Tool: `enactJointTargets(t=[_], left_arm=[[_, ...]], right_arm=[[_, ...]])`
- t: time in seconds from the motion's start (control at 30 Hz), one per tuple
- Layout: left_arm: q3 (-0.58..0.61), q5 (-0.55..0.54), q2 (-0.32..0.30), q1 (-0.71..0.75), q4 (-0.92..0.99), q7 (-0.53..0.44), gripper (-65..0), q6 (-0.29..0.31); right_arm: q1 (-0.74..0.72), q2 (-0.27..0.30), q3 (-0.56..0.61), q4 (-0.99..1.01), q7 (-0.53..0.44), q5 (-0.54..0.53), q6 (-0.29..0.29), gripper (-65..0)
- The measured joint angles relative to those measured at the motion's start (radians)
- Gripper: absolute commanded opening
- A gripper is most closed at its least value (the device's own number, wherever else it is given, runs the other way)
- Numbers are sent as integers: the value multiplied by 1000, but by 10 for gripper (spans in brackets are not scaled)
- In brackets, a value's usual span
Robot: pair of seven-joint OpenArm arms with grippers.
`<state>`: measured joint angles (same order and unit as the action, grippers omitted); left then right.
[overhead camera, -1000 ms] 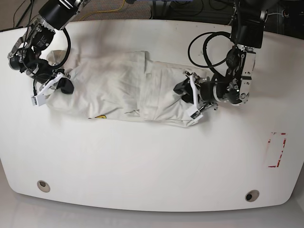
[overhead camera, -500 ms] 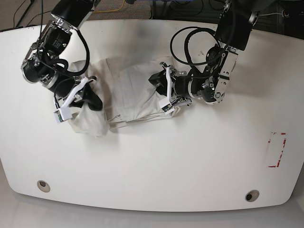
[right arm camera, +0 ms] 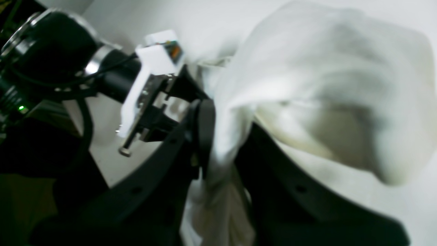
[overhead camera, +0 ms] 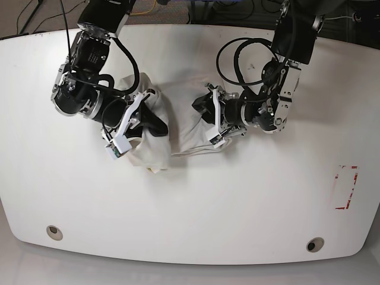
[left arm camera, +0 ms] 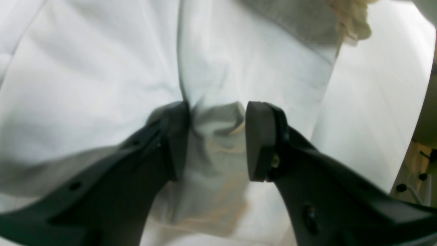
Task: Layout the t-shirt on the table in an organized manner, then fold the t-shirt properly
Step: 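Lift both ends and bring the grippers toward each other, folding in half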
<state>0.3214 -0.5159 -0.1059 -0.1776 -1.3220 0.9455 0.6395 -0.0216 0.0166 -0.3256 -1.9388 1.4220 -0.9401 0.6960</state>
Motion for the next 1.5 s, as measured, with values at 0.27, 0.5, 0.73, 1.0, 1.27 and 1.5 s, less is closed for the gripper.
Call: enactJointTargets(t=[0.27,0.5,0.73,1.0,1.27,1.5], left_arm=[[-6,4,3,0,-4,5,-393,0],[-13,16,24,0,-4,8,-393,-3],[-11,19,25,1,-4,-1,-393,-3],[-11,15,24,10,-45,6,-393,-11],[-85,-124,23,8,-131,1,-393,-7],[-135,-132,2,42,-131,0,-393,-10]], right_arm=[[-4,3,24,89,-3,0,0,-650],[-5,8,25,122,-3,4,0,-650],[-6,2,26,122,-3,1,0,-650],[-6,0,26,122,-4,0,0,-650],[-6,5,26,122,-4,0,0,-650],[-6,6,26,122,-4,0,0,-650]])
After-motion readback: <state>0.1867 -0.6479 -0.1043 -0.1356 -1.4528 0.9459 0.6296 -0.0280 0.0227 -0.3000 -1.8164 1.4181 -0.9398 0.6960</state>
